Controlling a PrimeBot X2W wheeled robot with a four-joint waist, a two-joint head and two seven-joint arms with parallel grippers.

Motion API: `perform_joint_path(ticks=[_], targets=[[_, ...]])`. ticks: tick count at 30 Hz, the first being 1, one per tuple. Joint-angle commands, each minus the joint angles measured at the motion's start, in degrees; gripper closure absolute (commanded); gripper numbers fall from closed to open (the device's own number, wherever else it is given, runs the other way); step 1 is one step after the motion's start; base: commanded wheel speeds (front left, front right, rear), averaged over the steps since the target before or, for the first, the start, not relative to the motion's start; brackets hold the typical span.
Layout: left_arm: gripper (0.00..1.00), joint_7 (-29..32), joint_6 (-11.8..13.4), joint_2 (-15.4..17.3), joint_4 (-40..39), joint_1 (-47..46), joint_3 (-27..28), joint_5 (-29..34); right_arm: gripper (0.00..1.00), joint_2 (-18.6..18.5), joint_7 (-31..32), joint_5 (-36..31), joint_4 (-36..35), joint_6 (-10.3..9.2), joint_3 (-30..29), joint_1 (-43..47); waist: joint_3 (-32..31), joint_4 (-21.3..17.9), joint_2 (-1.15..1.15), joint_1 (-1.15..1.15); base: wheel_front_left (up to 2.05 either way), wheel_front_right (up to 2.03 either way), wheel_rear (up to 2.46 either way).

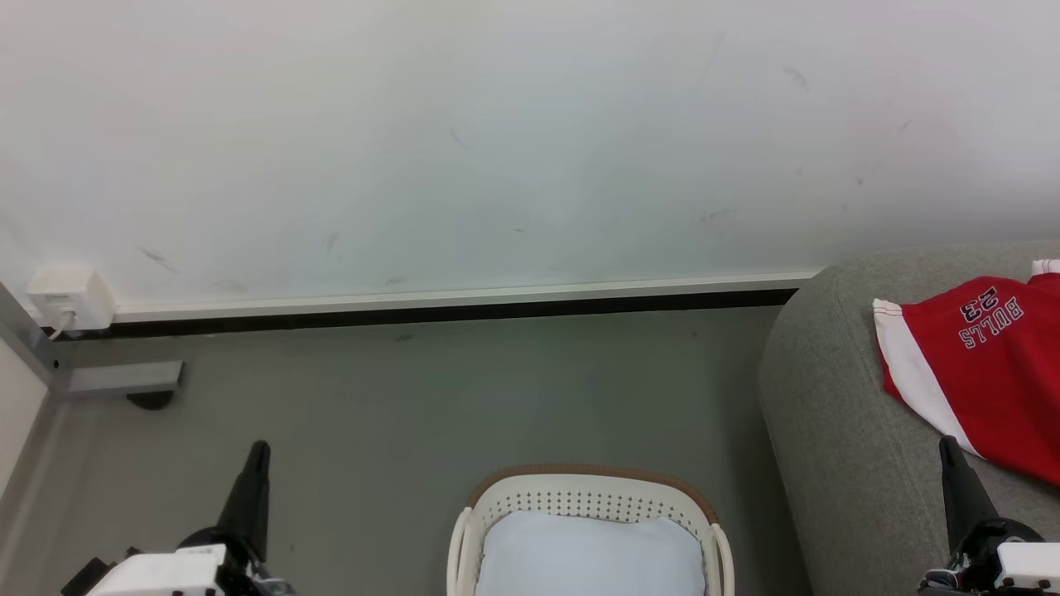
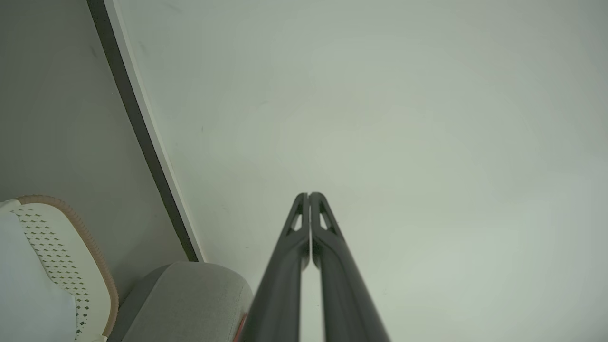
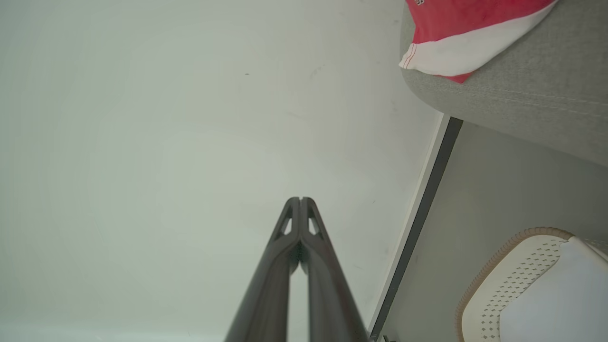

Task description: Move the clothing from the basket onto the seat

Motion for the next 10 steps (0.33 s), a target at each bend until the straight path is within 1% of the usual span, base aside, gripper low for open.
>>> perform_joint_path(ticks=[1, 10], targets=[[1.00, 0.3, -0.4, 0.4, -0.1, -0.4, 0.2, -0.8, 1.00, -0.4, 0.2, 0.0, -0.3, -0.12, -0.2, -0.3, 0.0, 0.0, 0.00, 0.00, 0.00, 0.00, 0.00], [1.00, 0.3, -0.4, 0.4, -0.1, -0.4, 0.2, -0.8, 1.00, -0.4, 0.2, 0.0, -0.3, -0.12, -0.2, -0.3, 0.0, 0.0, 0.00, 0.00, 0.00, 0.00, 0.00]])
